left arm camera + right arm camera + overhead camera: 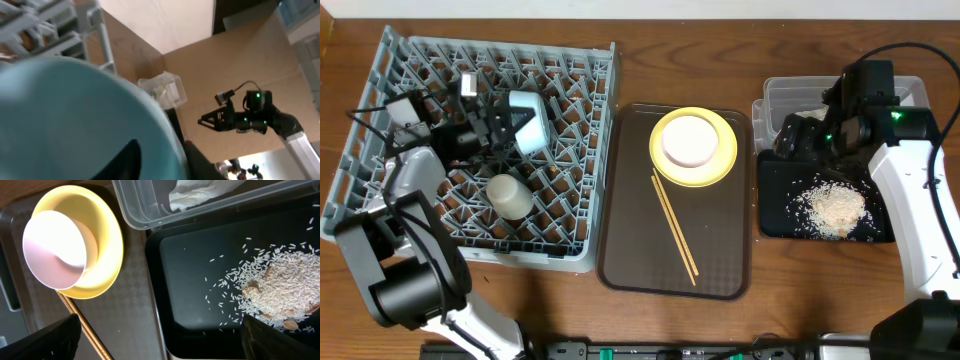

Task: Sort waste into correct bins and load items into the dishwasher
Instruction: 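Carry the light-blue bowl into the dish rack and release it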

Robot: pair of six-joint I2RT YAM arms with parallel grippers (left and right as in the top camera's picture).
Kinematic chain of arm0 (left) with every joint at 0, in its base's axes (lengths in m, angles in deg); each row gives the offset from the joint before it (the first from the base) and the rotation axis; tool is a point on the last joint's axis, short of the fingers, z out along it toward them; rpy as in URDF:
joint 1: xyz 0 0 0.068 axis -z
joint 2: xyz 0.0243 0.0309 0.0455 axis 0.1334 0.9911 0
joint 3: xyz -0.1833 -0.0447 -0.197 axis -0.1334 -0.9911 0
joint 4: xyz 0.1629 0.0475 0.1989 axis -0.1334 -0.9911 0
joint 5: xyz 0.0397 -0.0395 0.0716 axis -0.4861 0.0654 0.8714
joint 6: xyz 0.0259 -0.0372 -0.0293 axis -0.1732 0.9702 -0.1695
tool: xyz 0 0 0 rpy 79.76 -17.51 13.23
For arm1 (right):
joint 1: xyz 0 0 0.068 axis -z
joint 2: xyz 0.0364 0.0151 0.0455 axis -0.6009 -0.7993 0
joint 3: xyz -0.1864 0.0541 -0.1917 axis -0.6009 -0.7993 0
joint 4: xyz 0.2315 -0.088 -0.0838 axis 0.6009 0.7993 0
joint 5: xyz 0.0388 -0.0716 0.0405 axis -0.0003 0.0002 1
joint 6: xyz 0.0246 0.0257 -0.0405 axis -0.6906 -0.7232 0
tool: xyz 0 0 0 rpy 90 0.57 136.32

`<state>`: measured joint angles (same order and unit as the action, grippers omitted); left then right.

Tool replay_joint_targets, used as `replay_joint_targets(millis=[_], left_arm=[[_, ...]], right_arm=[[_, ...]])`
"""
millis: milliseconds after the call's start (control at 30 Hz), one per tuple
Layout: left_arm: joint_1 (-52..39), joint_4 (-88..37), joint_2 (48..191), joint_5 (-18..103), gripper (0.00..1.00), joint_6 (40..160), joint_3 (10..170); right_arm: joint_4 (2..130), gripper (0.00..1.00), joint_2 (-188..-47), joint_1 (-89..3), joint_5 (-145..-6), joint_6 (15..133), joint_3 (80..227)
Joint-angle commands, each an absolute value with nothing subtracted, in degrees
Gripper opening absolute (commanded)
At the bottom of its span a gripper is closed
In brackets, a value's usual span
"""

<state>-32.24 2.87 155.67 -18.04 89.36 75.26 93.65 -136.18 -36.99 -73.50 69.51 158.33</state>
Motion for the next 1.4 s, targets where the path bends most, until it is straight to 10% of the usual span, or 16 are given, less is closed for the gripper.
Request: replay_joint_targets(millis=[0,200,633,767,1033,1367], left_arm=[[-35.3,3.0,156.2,-18.4,0.57,89.7,76.2],[-40.9,1.2,156.2,-9.4,0.83,89.7,76.1],[-44.9,0.7,151.0,-4.9,0.85,92.4,76.1],[-42.5,-0.3,143.4,-0.2,0.78,93.4,76.1],[-27.8,-6.6,130.5,13.5,0.33,92.2,76.1],[-10.7,-10.8,134.4,46.4,0.31,87.0,75.8]], right_arm=[[93.9,0.99,-135.7,-36.8,-73.6,69.8,158.5],[94.2,0.99,-135.7,-36.7,-73.6,69.8,158.5],[94.1,0.99,-135.7,-36.8,-73.8,70.2,158.5],[94.1,0.99,-135.7,-36.7,-74.0,70.2,158.5],[94.2,0.99,-135.7,-36.7,-74.0,71.0,158.5],[94.6,0.99,-135.7,-36.8,-74.0,71.3,158.5]])
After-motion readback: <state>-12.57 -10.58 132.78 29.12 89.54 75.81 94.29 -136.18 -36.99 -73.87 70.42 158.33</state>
